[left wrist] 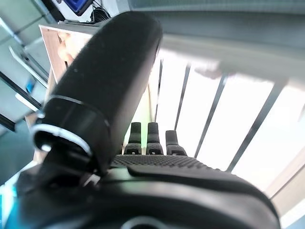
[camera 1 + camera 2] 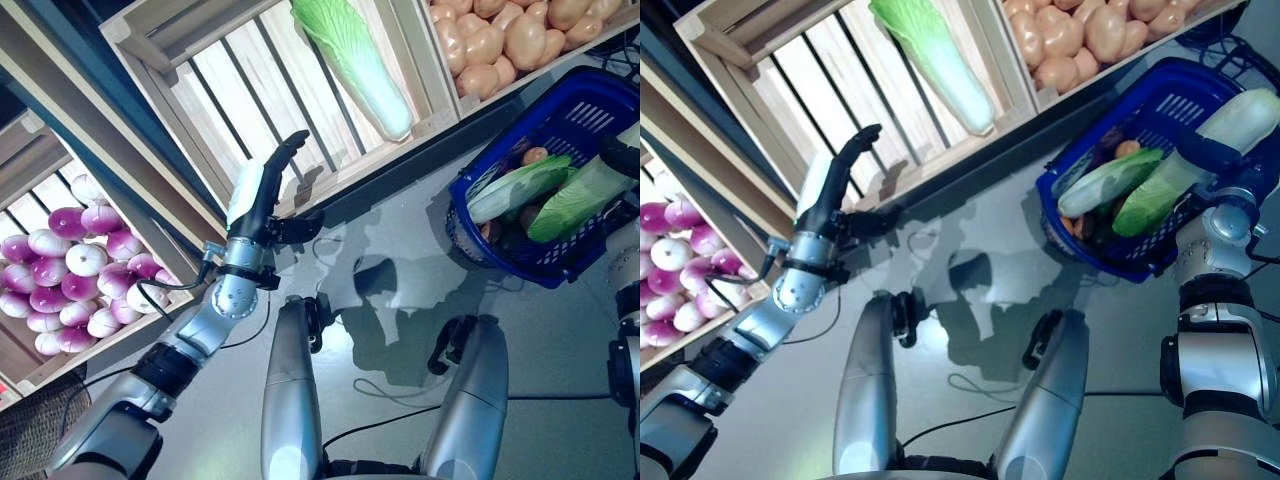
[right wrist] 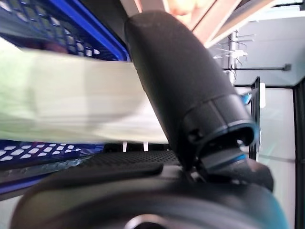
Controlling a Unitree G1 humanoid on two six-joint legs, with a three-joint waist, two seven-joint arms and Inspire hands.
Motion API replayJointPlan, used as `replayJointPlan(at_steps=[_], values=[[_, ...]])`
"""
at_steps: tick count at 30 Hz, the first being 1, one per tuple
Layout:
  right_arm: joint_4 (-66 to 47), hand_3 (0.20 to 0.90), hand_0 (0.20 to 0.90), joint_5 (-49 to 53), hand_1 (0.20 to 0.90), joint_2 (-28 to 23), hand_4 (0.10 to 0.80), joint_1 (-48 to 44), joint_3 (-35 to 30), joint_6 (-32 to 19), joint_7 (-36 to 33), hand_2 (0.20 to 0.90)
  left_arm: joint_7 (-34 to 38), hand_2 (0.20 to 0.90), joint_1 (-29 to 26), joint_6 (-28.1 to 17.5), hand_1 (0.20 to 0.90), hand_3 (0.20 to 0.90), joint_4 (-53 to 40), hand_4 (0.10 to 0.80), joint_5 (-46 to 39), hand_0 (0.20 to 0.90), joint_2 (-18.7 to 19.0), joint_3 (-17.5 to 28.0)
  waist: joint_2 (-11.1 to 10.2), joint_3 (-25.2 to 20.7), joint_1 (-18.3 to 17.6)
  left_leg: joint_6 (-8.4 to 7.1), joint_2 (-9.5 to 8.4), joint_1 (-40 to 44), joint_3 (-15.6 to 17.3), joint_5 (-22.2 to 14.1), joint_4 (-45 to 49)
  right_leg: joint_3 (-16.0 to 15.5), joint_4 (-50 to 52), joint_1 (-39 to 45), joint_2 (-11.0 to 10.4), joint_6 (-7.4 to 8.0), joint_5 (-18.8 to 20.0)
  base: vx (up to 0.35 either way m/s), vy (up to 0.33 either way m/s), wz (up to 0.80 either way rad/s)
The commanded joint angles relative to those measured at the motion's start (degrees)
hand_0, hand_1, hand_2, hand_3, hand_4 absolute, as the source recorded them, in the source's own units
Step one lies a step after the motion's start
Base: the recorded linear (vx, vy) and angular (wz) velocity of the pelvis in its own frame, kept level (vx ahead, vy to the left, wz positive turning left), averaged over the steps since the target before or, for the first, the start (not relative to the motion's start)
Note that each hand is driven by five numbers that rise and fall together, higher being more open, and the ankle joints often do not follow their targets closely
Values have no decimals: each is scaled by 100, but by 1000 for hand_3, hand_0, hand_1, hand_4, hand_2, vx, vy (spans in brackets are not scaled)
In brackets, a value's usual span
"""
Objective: Put vegetables into the basket
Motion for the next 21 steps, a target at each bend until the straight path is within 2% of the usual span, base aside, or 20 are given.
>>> replayJointPlan(at_steps=[1,4,6,9,14,18,21], values=[[27,900,900,208,900,-377,800,-193,96,-392,302,900,742,900,-868,-347,900,900,-74,800,598,900,544,246,-114,-581,12,14,117,581,300,-570,-168,-194,-339,432,100,-210,193,59,3,-5],[94,900,900,-92,900,-367,800,-155,171,-281,202,900,849,900,-1397,-14,900,900,290,800,1038,900,924,109,-143,-660,-66,-9,210,691,328,-534,-244,-171,-391,524,117,-191,199,58,21,-5],[161,900,900,-462,900,-442,800,-164,391,-11,206,900,920,900,-1908,391,900,900,672,800,1336,900,1244,-197,-170,-709,-134,-22,296,778,359,-501,-312,-151,-448,594,114,-181,215,51,29,-9],[173,900,900,-548,900,-535,800,-307,701,214,196,900,1082,900,-2535,640,900,900,1257,800,1559,900,1511,-599,-220,-766,-221,-43,398,875,395,-458,-401,-121,-540,669,126,-173,244,37,29,-11],[-101,900,900,-681,900,-519,800,-478,1025,269,107,900,1279,900,-3374,943,900,900,1970,800,2367,900,1686,-1289,-258,-802,-368,-67,519,907,460,-429,-462,-48,-612,669,156,-141,288,8,39,-16],[-261,900,900,-583,900,-423,800,-690,1314,198,400,900,1155,900,-4093,1026,900,900,2703,800,2990,900,1570,-2034,-302,-839,-502,-89,600,838,516,-457,-415,15,-633,583,157,-88,323,-16,55,-14],[-321,900,900,-481,900,-354,800,-804,1497,101,650,900,773,900,-4463,1120,900,900,3039,800,3219,900,1472,-2533,-309,-838,-599,-98,644,696,522,-514,-269,72,-575,445,152,-52,336,-26,60,-15]])
